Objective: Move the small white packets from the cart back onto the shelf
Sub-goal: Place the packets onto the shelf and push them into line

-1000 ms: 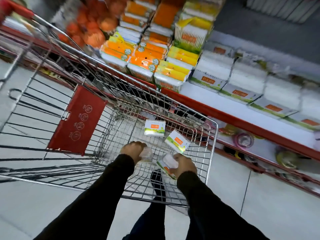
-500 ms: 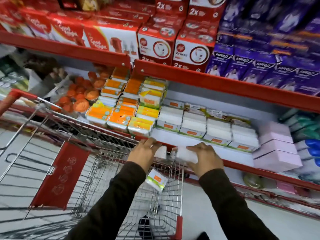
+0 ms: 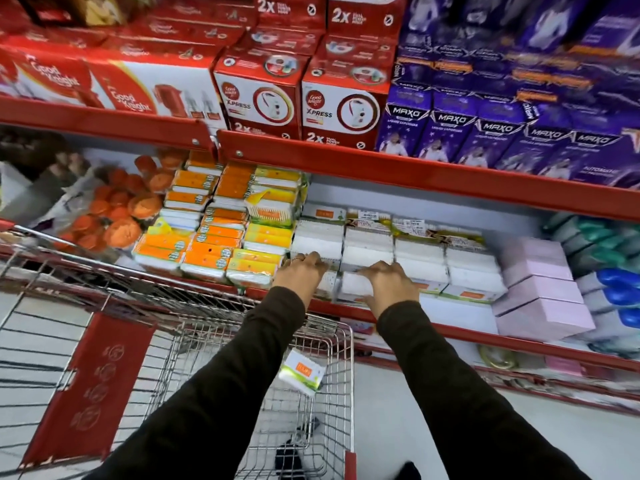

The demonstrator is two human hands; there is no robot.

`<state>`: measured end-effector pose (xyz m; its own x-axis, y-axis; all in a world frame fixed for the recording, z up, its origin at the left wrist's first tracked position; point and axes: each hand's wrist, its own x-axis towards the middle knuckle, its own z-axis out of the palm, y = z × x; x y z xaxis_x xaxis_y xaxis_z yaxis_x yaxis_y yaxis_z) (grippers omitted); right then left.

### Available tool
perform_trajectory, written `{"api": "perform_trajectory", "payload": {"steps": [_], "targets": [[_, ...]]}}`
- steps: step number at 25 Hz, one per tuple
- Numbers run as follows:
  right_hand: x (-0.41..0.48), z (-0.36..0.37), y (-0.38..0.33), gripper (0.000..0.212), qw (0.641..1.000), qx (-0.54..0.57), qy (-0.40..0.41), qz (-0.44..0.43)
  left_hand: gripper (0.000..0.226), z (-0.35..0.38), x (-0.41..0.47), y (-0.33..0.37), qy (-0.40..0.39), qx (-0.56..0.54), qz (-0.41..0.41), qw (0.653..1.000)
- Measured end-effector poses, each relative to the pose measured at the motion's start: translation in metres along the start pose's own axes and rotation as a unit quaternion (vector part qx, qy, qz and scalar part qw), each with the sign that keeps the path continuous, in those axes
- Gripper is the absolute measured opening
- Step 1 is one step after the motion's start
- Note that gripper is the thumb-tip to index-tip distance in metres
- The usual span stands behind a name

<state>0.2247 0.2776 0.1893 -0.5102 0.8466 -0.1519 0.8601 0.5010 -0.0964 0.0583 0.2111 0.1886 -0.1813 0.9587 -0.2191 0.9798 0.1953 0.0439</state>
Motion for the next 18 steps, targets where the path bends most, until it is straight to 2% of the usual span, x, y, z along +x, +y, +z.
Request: {"api": "perform_trajectory", "payload": {"steps": [4,7,10,13,15,18], "targets": [[0.006,0.007,-0.007,0.052,1.000,-0.018,0.001,-0.020,0.055,0.009,0.001,-0.004,-0.009,-0.004,-0.001,1.000],[-0.003,0.006,-0.010,0.051,1.000,0.013,0.009,-0.022,0.060,0.016,-0.010,-0.010,0.028,-0.045,0.013,0.999],[-0.030,0.013,-0.018,0.043,0.990,0.126,0.053,-0.036,0.057,0.030,-0.037,-0.017,0.120,-0.078,0.066,0.987],[-0.059,0.041,-0.037,0.030,0.969,0.238,0.001,-0.057,0.048,0.072,-0.069,-0.027,0.168,-0.093,0.097,0.977],[-0.065,0.080,-0.053,0.030,0.967,0.233,-0.075,-0.065,0.047,0.109,-0.086,-0.040,0.097,-0.115,0.057,0.987],[-0.062,0.141,-0.072,0.043,0.960,0.174,-0.213,-0.047,0.053,0.160,-0.096,-0.066,-0.094,-0.102,-0.051,0.989]]}}
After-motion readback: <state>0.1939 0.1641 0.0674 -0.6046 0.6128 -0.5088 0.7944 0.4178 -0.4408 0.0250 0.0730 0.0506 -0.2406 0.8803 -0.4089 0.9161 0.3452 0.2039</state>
